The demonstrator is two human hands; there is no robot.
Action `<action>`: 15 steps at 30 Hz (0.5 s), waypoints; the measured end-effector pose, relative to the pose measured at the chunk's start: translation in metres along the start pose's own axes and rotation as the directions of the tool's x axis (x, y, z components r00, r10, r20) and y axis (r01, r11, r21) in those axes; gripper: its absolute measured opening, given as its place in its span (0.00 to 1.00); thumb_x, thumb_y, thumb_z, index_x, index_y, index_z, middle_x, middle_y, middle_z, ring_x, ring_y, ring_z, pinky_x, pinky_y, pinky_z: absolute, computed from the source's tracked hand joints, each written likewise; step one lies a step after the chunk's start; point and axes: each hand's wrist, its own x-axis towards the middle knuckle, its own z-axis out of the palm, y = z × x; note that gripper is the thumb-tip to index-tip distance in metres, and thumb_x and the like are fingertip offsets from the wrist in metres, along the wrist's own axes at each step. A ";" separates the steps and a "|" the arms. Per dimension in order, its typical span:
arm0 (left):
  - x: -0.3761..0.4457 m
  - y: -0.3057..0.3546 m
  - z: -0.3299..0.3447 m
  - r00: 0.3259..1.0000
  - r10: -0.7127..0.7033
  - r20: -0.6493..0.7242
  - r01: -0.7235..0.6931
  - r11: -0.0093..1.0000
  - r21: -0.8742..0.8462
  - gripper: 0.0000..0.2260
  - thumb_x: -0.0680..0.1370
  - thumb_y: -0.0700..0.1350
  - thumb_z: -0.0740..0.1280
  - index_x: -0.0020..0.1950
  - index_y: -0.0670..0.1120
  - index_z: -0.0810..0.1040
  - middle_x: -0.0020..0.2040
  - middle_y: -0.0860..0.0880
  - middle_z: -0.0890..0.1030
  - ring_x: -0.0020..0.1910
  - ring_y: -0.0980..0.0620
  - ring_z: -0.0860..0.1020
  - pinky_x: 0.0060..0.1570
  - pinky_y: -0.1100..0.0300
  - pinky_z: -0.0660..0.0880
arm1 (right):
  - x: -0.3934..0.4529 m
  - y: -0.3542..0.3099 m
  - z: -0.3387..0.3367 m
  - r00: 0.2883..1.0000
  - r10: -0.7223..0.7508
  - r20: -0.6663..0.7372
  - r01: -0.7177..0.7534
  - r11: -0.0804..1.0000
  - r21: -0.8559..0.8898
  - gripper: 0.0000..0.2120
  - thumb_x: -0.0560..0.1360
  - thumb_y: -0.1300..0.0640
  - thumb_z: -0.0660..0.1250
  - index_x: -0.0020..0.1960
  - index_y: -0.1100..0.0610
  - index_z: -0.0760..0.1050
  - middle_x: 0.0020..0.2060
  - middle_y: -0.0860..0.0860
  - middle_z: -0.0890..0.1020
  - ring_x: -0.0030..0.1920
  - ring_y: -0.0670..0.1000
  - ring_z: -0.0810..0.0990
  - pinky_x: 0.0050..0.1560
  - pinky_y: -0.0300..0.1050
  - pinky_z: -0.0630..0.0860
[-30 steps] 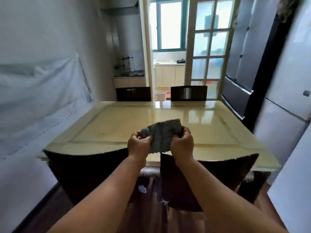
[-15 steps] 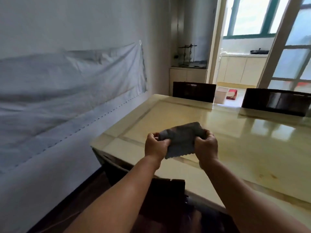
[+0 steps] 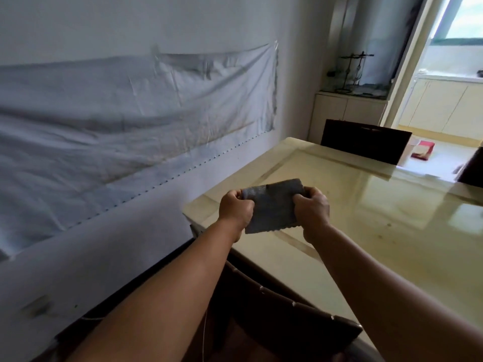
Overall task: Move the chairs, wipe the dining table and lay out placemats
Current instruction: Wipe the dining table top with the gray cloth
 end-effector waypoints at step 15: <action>0.217 -0.042 -0.131 0.964 0.098 0.246 -0.151 0.967 0.204 0.10 0.73 0.36 0.65 0.53 0.44 0.75 0.48 0.45 0.79 0.47 0.47 0.76 0.52 0.52 0.78 | 0.079 0.004 0.220 0.989 0.145 -0.009 -0.145 0.983 -0.109 0.14 0.69 0.68 0.66 0.40 0.49 0.75 0.38 0.54 0.80 0.37 0.51 0.78 0.26 0.38 0.75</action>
